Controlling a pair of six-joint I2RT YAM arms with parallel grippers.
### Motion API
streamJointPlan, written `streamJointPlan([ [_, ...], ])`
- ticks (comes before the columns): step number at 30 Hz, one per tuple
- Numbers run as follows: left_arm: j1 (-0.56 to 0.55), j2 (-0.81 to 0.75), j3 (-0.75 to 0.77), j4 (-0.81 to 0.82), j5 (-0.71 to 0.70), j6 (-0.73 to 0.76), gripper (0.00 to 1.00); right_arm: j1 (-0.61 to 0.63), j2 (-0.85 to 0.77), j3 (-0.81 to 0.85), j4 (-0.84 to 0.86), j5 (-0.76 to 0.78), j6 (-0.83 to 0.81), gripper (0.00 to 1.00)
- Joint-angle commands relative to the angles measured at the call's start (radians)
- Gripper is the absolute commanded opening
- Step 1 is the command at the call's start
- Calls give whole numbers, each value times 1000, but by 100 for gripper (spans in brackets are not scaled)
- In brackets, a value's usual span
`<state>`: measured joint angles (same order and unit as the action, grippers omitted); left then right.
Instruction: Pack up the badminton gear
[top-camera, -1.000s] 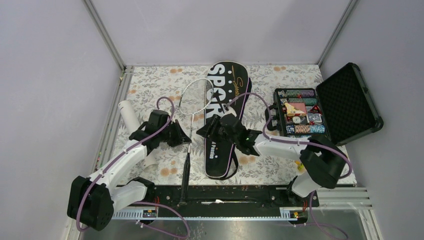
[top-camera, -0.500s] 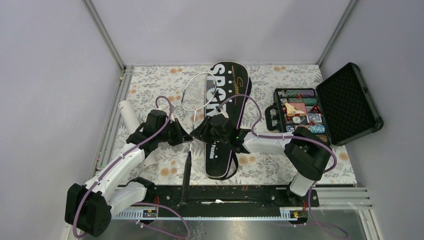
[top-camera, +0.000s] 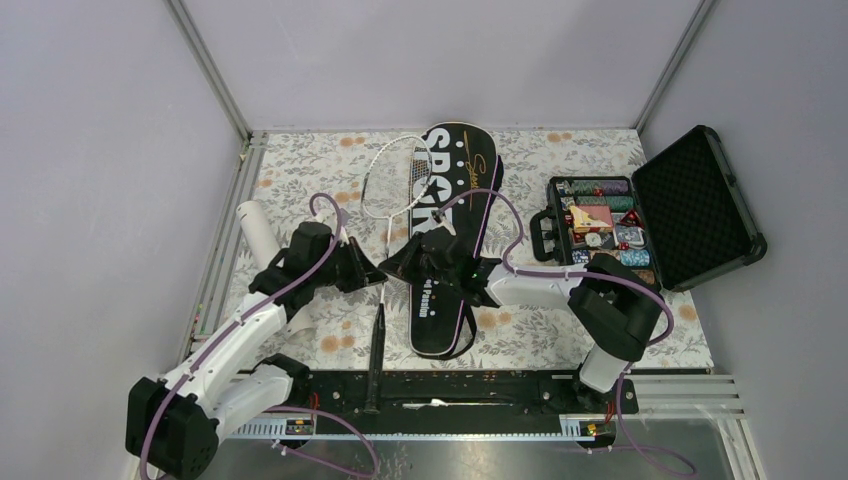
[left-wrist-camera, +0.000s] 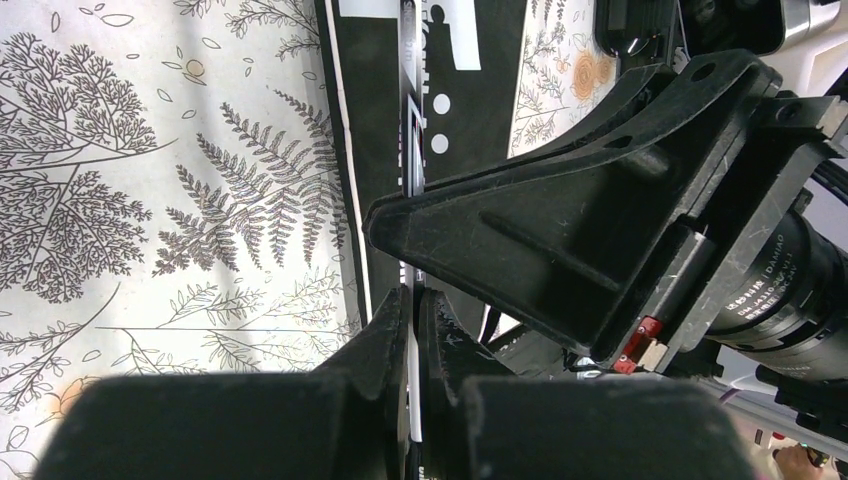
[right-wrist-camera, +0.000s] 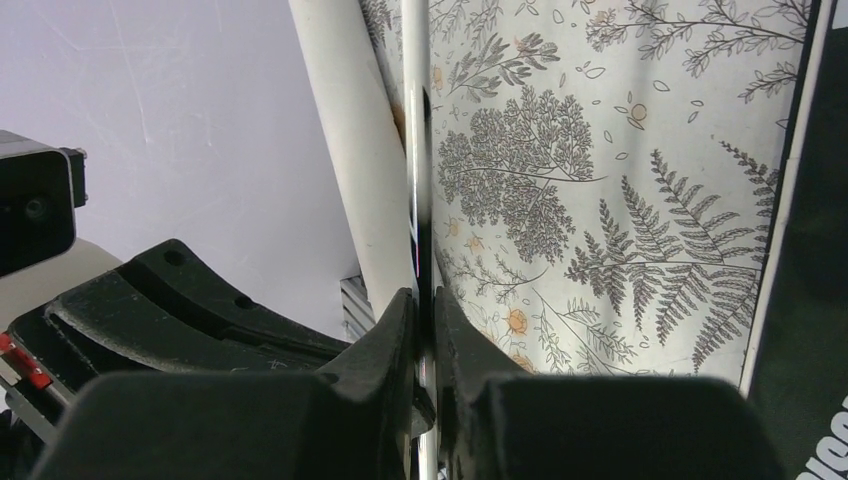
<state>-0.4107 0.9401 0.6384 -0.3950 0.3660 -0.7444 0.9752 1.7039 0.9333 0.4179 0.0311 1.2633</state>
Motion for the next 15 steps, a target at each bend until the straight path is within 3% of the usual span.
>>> streamJointPlan([
  [1, -13, -30, 16, 49, 19, -10, 4, 8, -19, -13, 61, 7, 5, 0],
  [3, -15, -28, 37, 7, -3, 6, 18, 8, -48, -34, 54, 23, -9, 0],
  [8, -36, -12, 90, -85, -8, 52, 39, -2, -172, -88, -25, 88, -105, 0],
  [15, -183, 23, 181, -139, -126, 69, 42, -35, -351, -184, -155, 141, -207, 0],
])
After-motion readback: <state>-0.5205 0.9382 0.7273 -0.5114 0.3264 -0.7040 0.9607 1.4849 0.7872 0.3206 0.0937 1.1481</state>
